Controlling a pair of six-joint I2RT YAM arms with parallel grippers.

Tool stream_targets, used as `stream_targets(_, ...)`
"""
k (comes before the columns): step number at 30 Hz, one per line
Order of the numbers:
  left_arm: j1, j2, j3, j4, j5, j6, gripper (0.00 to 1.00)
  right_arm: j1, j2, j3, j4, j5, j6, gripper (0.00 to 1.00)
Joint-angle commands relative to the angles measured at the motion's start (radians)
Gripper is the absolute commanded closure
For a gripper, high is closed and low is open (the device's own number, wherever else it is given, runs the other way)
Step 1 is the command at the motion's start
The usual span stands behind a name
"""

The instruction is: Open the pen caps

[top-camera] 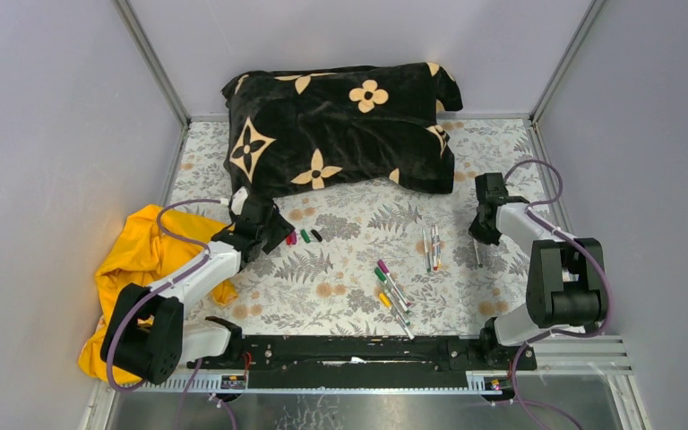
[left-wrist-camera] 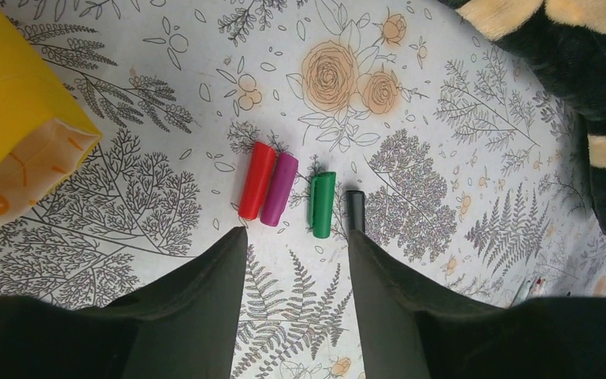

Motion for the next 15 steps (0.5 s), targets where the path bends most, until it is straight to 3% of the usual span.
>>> stream_targets(1,0.007,-0.021,-0.001,0.032,0.012,0.017,0.43,-0.048,0.038,-0.003,0.046,-0.041,-0.004,0.95)
stream_targets(15,0.006,-0.004,0.001,0.043,0.007,0.009,0.43,-0.084,0.035,-0.055,0.087,-0.174,0.033,0.95)
